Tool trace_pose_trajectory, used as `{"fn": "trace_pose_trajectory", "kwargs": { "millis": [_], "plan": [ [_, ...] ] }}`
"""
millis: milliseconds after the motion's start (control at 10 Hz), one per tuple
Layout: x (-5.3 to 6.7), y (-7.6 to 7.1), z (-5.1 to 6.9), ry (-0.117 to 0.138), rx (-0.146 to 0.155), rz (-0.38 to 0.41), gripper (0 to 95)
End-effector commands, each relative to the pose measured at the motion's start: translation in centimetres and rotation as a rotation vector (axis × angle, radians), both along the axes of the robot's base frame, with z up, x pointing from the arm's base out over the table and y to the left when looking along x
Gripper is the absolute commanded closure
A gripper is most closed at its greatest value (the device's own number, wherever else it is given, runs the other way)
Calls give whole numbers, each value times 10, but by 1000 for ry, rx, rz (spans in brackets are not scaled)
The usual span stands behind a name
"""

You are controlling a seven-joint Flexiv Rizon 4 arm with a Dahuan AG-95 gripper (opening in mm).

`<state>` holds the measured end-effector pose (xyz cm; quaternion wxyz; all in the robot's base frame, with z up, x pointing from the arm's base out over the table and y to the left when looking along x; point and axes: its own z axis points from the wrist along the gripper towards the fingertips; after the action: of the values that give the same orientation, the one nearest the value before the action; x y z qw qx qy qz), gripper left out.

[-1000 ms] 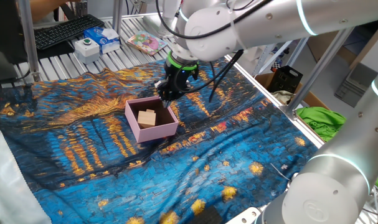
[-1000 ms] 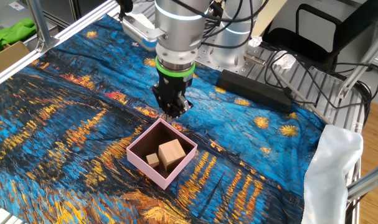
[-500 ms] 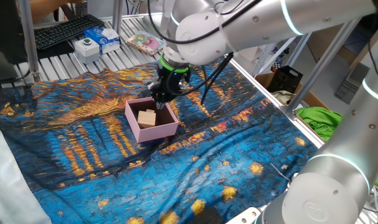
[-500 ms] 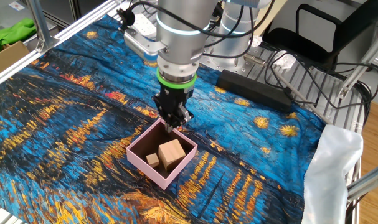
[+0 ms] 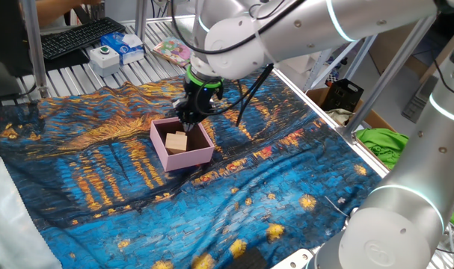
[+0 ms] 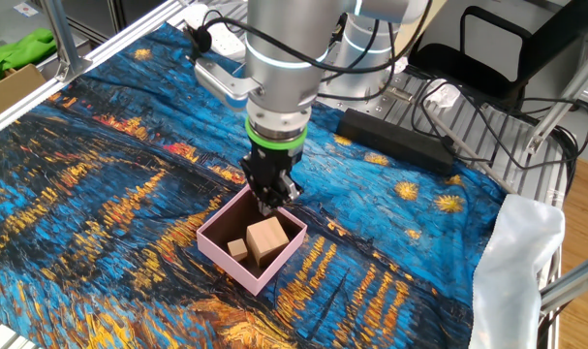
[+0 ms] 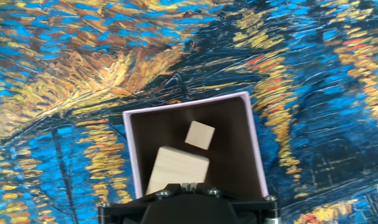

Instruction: Take everything out of the gift box

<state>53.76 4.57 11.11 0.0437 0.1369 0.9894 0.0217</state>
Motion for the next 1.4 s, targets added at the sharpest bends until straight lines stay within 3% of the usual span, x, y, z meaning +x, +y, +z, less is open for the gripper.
{"fn": "trace_pose_trajectory", "kwargs": {
  "millis": [100, 1400],
  "plan": [
    [3, 4, -3, 1, 1, -1, 950],
    [23, 15, -24, 3, -4, -18, 950]
  ]
}}
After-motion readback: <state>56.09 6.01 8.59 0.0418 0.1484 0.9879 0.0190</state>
